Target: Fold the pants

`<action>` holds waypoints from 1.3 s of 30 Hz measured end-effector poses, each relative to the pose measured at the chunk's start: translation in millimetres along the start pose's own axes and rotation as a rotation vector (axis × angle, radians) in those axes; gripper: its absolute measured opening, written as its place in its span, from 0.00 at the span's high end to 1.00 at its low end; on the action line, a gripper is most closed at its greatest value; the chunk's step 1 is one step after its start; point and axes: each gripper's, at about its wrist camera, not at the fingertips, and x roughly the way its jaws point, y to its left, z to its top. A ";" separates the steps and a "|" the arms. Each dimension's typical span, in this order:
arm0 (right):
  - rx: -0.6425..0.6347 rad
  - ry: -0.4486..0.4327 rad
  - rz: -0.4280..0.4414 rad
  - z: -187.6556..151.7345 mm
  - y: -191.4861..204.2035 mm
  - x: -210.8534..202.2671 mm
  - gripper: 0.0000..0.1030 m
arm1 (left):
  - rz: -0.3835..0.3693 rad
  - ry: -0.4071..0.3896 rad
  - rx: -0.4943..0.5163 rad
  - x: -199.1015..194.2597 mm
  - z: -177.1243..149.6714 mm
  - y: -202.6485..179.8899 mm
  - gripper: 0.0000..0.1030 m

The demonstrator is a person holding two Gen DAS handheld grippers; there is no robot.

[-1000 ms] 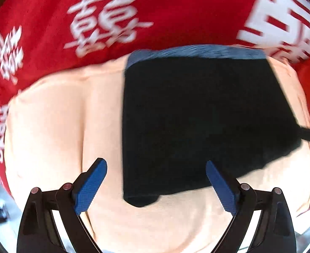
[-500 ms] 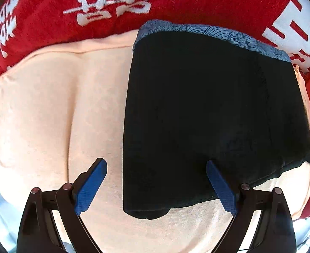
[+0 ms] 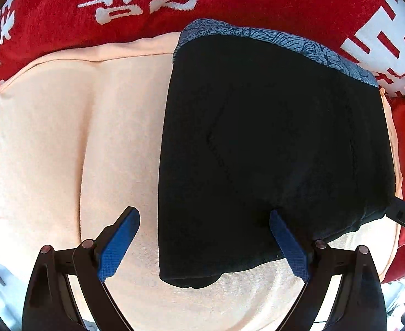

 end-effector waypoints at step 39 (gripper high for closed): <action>0.098 0.142 0.594 74.9 -78.3 72.5 0.11 | -0.431 0.040 -0.011 42.1 83.0 70.9 0.00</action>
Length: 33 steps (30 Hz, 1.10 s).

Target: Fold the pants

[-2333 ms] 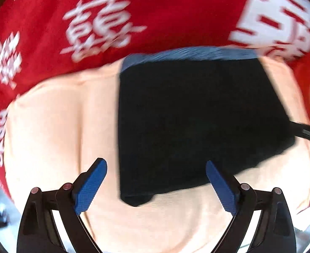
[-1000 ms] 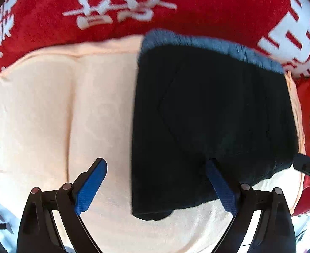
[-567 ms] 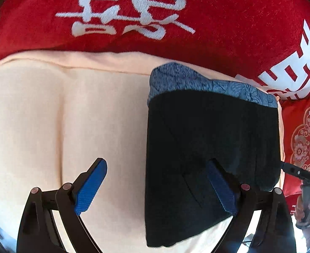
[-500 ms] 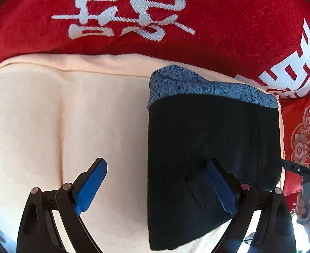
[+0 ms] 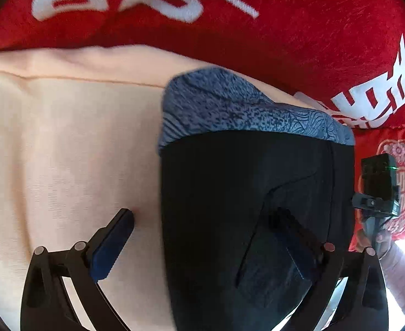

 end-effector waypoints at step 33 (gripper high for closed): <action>0.088 -0.022 -0.048 -142.7 54.4 49.3 0.47 | 0.242 -0.090 -0.079 -67.8 -157.4 29.6 0.01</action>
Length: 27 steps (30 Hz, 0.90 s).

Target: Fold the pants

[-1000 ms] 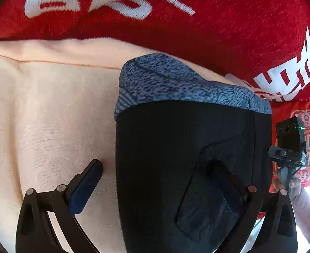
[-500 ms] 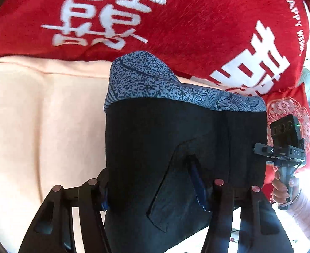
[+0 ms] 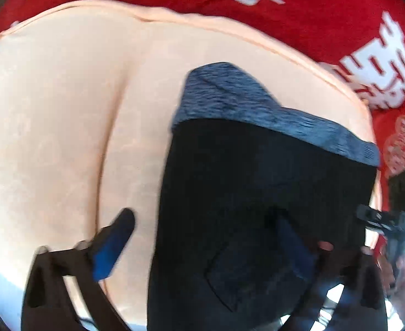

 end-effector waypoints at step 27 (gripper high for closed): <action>-0.094 -0.155 -0.647 -110.2 157.9 -47.3 0.00 | 0.238 -0.183 0.267 -164.1 -67.9 -57.8 0.01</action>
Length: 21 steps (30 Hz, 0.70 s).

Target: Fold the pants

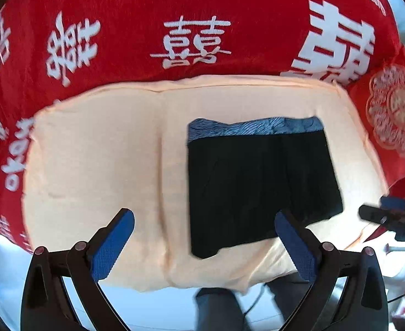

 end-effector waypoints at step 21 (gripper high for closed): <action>-0.039 0.031 -0.072 -7.6 15.1 -31.8 0.00 | 0.118 0.111 -0.058 -25.4 -31.7 -21.7 0.01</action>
